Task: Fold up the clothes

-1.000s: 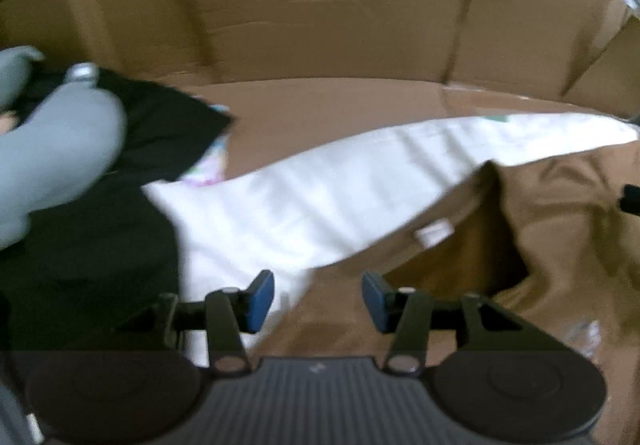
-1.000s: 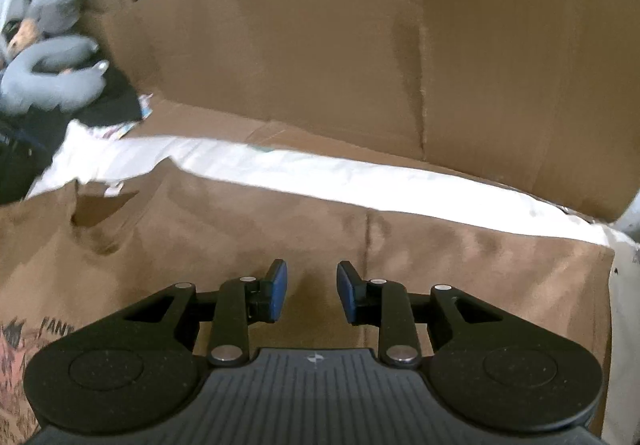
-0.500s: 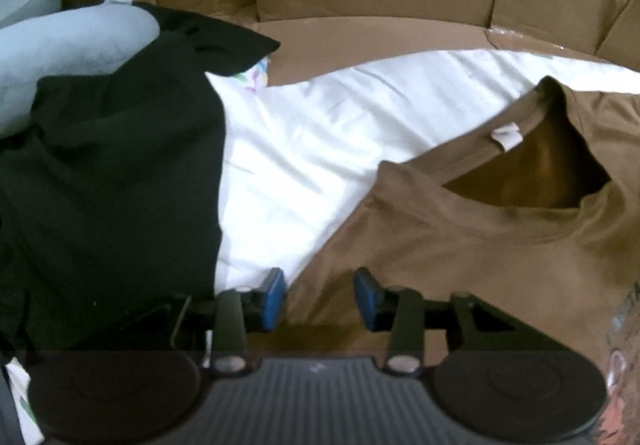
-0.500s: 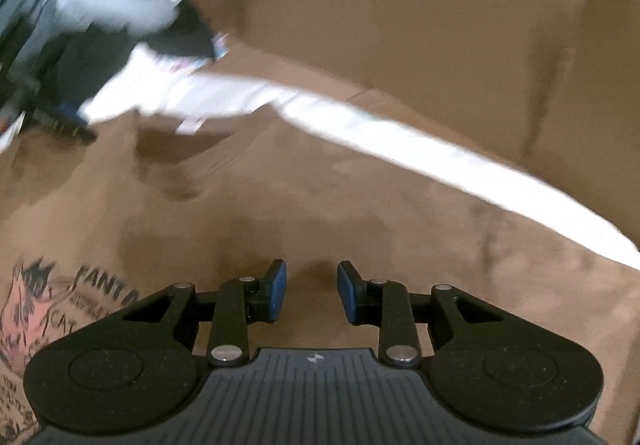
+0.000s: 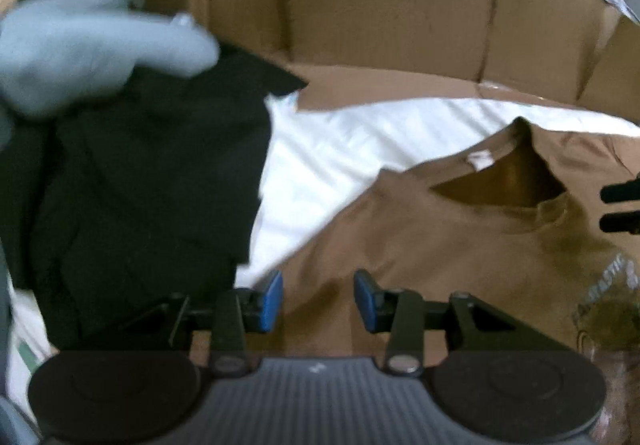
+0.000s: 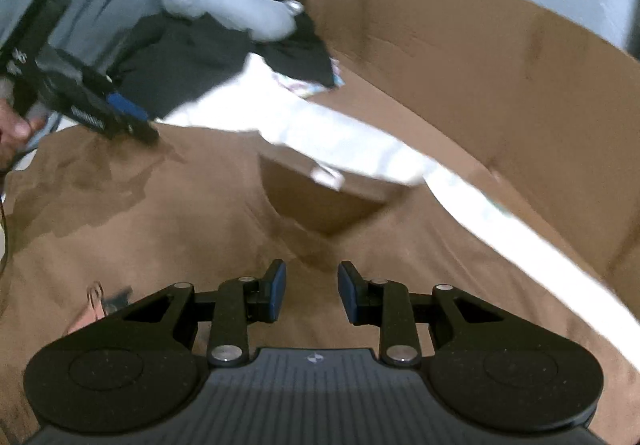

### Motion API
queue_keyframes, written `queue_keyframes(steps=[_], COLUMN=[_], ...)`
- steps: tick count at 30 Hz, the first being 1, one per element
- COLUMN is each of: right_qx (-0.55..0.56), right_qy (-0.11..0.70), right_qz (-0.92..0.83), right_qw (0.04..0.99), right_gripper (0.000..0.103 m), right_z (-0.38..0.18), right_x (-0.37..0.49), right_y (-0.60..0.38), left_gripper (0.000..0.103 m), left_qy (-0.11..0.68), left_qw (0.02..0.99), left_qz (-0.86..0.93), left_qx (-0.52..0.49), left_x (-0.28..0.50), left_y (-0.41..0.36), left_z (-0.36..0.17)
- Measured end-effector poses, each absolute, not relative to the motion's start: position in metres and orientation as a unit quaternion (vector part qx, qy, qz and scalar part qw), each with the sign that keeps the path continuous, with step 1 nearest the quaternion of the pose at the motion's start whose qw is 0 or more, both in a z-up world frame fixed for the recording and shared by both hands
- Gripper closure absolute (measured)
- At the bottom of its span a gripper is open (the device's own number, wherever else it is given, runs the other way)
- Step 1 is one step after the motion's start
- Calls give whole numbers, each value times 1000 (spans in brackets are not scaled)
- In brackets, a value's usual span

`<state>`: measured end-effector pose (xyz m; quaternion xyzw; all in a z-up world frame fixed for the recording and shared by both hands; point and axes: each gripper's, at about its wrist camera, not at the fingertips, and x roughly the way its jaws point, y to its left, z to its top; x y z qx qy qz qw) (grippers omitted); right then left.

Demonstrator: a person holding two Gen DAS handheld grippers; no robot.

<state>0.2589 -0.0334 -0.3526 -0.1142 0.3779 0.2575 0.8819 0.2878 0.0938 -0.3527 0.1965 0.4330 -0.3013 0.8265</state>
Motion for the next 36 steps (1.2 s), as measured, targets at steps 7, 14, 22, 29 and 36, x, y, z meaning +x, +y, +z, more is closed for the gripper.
queue_keyframes(steps=[7,14,22,29,36], right_qx=[-77,-11,16,114,174], right_qy=[369,405,463,529,593], right_qz=[266,272,248,213,177], right_qw=[887,873,851,814,766], right_gripper=[66,64,64,64,64], right_z=[-355,-360,-381,-395,-407], right_x=[311,371,406,433,461], right_y=[20,64,85,78,79], left_gripper=[63,64,64,65,65], left_qy=[442,454,446,442,438], left_qw=[822,818,820,820,817], left_qz=[-322,-334,-338,-339,-344], left_qx=[160,116,118,132,149], left_x=[282,290,285,282,280], left_y=[101,118,122,119,116], left_z=[-375,-376,-382,-383,-385])
